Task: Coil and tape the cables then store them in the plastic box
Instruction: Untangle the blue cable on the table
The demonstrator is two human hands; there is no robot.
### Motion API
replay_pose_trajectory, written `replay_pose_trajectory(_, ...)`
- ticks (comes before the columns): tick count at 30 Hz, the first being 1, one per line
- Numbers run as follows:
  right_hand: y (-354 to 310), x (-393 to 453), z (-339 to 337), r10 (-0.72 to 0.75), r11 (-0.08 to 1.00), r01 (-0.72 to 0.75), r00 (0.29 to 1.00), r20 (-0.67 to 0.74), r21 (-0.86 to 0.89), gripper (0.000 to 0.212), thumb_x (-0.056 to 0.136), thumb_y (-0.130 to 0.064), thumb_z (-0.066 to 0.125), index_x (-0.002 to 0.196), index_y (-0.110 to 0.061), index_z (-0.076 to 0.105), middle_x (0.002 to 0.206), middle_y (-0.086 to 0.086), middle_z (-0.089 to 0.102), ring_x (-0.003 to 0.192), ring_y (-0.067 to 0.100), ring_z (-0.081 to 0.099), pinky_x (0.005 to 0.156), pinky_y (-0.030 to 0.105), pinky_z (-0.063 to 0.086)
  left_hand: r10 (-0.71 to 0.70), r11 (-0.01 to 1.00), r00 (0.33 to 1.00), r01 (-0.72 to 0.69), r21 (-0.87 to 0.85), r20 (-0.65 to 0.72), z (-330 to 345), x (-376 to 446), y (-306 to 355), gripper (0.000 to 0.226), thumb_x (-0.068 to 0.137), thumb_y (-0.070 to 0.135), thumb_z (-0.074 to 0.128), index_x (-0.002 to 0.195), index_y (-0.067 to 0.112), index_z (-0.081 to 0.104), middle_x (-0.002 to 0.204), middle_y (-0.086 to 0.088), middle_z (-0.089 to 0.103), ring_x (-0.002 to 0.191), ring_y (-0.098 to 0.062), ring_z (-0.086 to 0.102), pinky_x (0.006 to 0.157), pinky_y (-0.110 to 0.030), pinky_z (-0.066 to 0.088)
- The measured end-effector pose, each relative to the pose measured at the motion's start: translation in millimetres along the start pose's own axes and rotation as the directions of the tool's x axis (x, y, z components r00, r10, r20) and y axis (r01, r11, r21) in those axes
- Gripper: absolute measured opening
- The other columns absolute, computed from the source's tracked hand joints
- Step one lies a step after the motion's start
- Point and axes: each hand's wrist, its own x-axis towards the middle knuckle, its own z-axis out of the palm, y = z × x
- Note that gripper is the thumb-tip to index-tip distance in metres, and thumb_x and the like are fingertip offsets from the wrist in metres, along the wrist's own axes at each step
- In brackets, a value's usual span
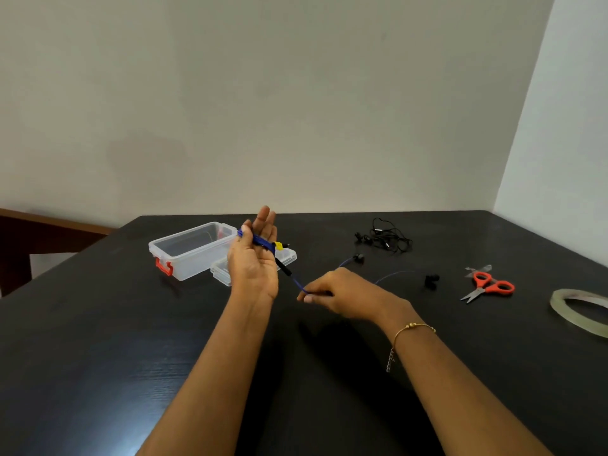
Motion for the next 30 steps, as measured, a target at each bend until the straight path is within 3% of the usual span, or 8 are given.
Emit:
replay_pose_trajectory(3, -3, -3, -7, -0.068, 0.997, 0.063, 0.991, -0.119, -0.047, 0.029, 0.094, -0.024, 0.05, 0.118, -0.014, 0.062, 0.111, 0.005, 0.066, 0.082, 0.006, 0.057, 0.077, 0.023, 0.045, 0.166, 0.891, 0.985, -0.169, 0.422, 0.046, -1, -2, -8, 0.026, 0.101, 0.014, 0.028, 0.084, 0.018, 0.048, 0.107, -0.008, 0.064, 0.109, -0.021, 0.059, 0.103, -0.03, 0.04)
replay_pose_trajectory(5, -3, -5, -12, -0.107, 0.991, 0.085, 0.966, -0.235, -0.101, 0.025, 0.094, -0.019, 0.05, 0.112, -0.009, 0.064, 0.104, 0.008, 0.065, 0.091, 0.018, 0.057, 0.082, 0.032, 0.046, 0.247, 0.622, 0.939, -0.343, 0.704, 0.24, -5, -5, -14, 0.026, 0.1, 0.015, 0.033, 0.083, 0.023, 0.051, 0.104, -0.002, 0.065, 0.098, -0.015, 0.058, 0.094, -0.024, 0.041)
replay_pose_trajectory(8, 1, -7, -17, -0.17, 0.983, 0.121, 0.892, -0.42, -0.14, 0.019, 0.093, -0.015, 0.049, 0.1, -0.004, 0.064, 0.089, 0.007, 0.056, 0.079, 0.019, 0.053, 0.074, 0.035, 0.045, 0.079, 0.255, 0.869, -0.491, 0.833, 0.488, -10, -9, -21, 0.021, 0.098, 0.011, 0.038, 0.082, 0.017, 0.051, 0.086, 0.004, 0.062, 0.075, -0.004, 0.053, 0.07, -0.01, 0.041)
replay_pose_trajectory(11, 8, -10, -23, -0.2, 0.976, 0.116, 0.81, -0.551, -0.183, 0.017, 0.093, -0.015, 0.05, 0.095, -0.005, 0.064, 0.088, 0.006, 0.054, 0.075, 0.015, 0.051, 0.07, 0.03, 0.043, -0.113, 0.189, 0.849, -0.492, 0.85, 0.517, -10, -15, -25, 0.02, 0.097, 0.01, 0.04, 0.082, 0.005, 0.053, 0.069, 0.002, 0.056, 0.062, 0.0, 0.051, 0.057, -0.013, 0.039)
replay_pose_trajectory(13, 13, -12, -27, -0.204, 0.977, 0.116, 0.743, -0.638, -0.177, 0.016, 0.092, -0.013, 0.051, 0.093, -0.005, 0.065, 0.087, 0.006, 0.055, 0.073, 0.012, 0.05, 0.068, 0.029, 0.042, -0.235, 0.17, 0.848, -0.445, 0.88, 0.474, -8, -19, -24, 0.023, 0.096, 0.013, 0.041, 0.086, 0.0, 0.056, 0.067, -0.001, 0.061, 0.069, -0.019, 0.057, 0.065, -0.026, 0.044)
replay_pose_trajectory(17, 17, -13, -32, -0.161, 0.987, 0.125, 0.646, -0.746, -0.105, 0.015, 0.09, -0.005, 0.051, 0.093, 0.0, 0.066, 0.088, 0.009, 0.056, 0.075, 0.008, 0.049, 0.066, 0.01, 0.037, -0.484, 0.211, 0.789, -0.314, 0.926, 0.378, 0, -28, -21, 0.023, 0.095, 0.018, 0.044, 0.078, 0.009, 0.056, 0.057, -0.002, 0.055, 0.059, -0.018, 0.06, 0.072, -0.03, 0.048)
replay_pose_trajectory(22, 27, -8, -26, -0.063, 0.992, 0.128, 0.579, -0.813, 0.014, 0.016, 0.091, -0.008, 0.052, 0.092, -0.001, 0.067, 0.081, -0.004, 0.049, 0.065, -0.002, 0.045, 0.063, 0.005, 0.036, -0.641, 0.527, 0.651, -0.011, 0.85, 0.406, 6, -35, -17, 0.028, 0.097, 0.015, 0.037, 0.076, 0.008, 0.053, 0.042, 0.004, 0.038, 0.041, -0.011, 0.045, 0.089, -0.039, 0.053)
replay_pose_trajectory(30, 30, -2, -8, -0.035, 0.998, 0.065, 0.791, -0.611, 0.027, 0.021, 0.093, -0.019, 0.052, 0.099, -0.005, 0.067, 0.08, 0.003, 0.052, 0.074, 0.015, 0.051, 0.068, 0.032, 0.043, -0.396, 0.909, 0.841, 0.303, 0.285, 0.368, 8, -25, -9, 0.031, 0.099, 0.02, 0.031, 0.077, 0.01, 0.05, 0.044, 0.005, 0.044, 0.046, -0.008, 0.054, 0.076, -0.029, 0.057)
